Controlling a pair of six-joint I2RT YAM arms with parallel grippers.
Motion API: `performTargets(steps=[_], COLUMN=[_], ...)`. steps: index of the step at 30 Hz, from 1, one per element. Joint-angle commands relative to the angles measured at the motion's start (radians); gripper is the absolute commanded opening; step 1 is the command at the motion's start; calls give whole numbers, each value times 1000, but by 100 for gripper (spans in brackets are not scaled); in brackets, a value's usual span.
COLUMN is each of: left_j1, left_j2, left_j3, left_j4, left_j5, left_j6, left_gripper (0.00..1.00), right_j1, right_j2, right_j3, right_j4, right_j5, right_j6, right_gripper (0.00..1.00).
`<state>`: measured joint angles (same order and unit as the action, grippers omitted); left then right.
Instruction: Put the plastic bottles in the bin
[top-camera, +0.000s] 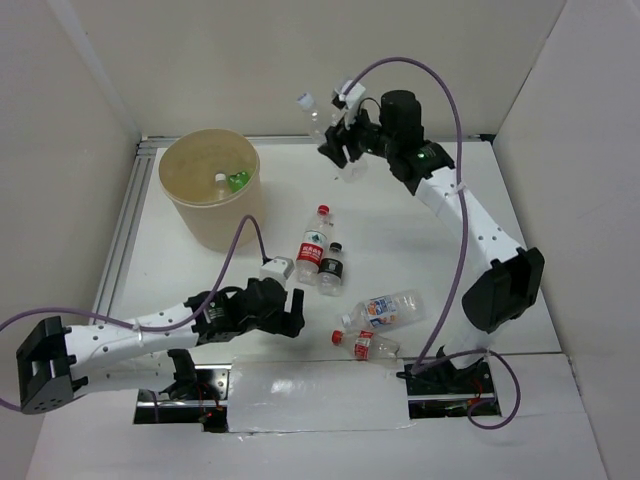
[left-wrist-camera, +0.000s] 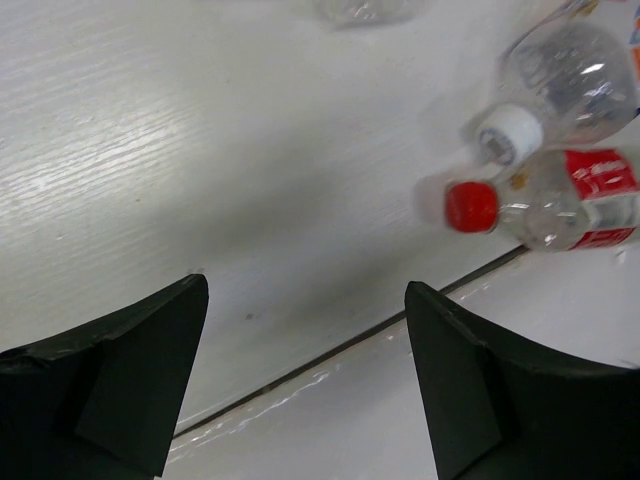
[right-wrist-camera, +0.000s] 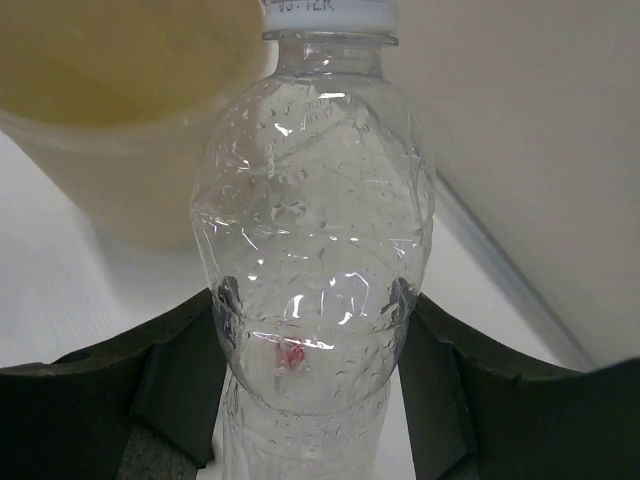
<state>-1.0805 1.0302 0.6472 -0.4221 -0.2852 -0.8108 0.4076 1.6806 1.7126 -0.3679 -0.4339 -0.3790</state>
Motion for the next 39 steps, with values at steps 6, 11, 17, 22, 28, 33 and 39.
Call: performTargets(steps=[6, 11, 17, 22, 28, 33, 39], left_j1=[-73, -93, -93, -93, 74, 232, 304], left_j2=[-36, -99, -140, -76, 69, 220, 531], left_j3=[-70, -113, -129, -32, 57, 149, 365], left_j4=[131, 105, 76, 66, 215, 358, 379], left_j5=[-86, -104, -169, -270, -197, -79, 26], left_j6=[-163, -214, -197, -136, 53, 183, 286], left_gripper=[92, 92, 93, 99, 99, 99, 98], right_j1=[279, 376, 412, 379, 239, 45, -153], right_j2=[177, 410, 613, 619, 446, 190, -117], right_j3=[296, 574, 717, 742, 668, 323, -81], right_j4=[446, 468, 457, 419, 249, 78, -97], right_j5=[-51, -31, -8, 11, 12, -101, -236], right_j6=[244, 295, 322, 341, 339, 292, 143], right_gripper=[38, 38, 83, 100, 100, 82, 56])
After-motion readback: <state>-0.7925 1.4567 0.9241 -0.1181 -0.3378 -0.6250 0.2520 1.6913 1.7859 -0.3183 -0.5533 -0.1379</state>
